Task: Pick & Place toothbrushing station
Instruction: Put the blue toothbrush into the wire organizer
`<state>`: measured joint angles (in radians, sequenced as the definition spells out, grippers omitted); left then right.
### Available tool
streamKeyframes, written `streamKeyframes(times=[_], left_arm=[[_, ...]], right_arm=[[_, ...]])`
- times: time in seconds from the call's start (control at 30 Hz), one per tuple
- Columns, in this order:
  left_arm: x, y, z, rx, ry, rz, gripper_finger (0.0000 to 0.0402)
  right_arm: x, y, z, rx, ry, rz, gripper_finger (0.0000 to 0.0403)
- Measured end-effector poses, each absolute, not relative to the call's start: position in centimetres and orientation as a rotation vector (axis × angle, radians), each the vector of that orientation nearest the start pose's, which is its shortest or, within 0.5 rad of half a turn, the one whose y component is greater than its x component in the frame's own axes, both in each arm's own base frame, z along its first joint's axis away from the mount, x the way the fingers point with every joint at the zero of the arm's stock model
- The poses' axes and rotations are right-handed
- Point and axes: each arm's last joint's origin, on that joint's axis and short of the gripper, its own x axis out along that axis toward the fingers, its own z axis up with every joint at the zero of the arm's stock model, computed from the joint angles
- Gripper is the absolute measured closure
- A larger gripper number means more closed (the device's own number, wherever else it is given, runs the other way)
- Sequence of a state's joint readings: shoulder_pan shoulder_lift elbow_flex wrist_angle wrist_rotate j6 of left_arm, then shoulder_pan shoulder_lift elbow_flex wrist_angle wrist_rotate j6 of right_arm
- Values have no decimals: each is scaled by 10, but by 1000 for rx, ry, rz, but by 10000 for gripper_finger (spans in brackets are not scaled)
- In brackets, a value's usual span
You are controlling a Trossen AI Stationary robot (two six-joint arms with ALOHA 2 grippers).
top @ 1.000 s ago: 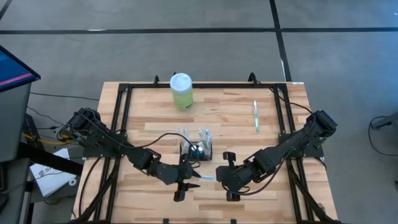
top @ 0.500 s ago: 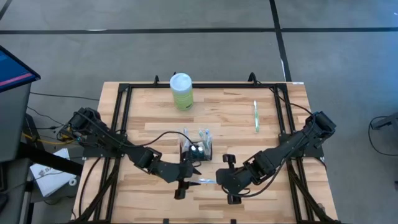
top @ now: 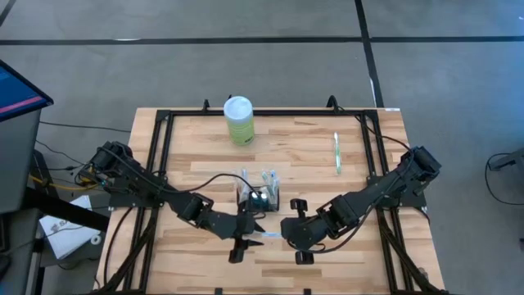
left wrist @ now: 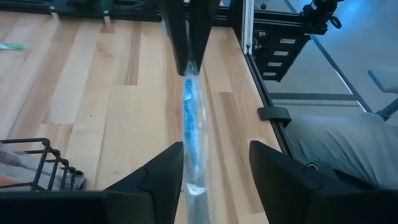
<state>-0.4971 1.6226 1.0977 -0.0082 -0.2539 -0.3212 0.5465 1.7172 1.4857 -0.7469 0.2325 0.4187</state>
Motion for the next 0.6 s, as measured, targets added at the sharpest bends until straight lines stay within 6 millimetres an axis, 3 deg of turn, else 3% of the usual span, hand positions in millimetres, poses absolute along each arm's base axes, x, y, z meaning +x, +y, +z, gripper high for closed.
streamKeyframes(times=[0.3,0.6], left_arm=[[321,-161,247,-121,527,-142,262],[321,-160,247,-119,523,-140,341]], right_arm=[[318,187,309,-8,877,132,403],[320,187,300,-27,928,115,403]])
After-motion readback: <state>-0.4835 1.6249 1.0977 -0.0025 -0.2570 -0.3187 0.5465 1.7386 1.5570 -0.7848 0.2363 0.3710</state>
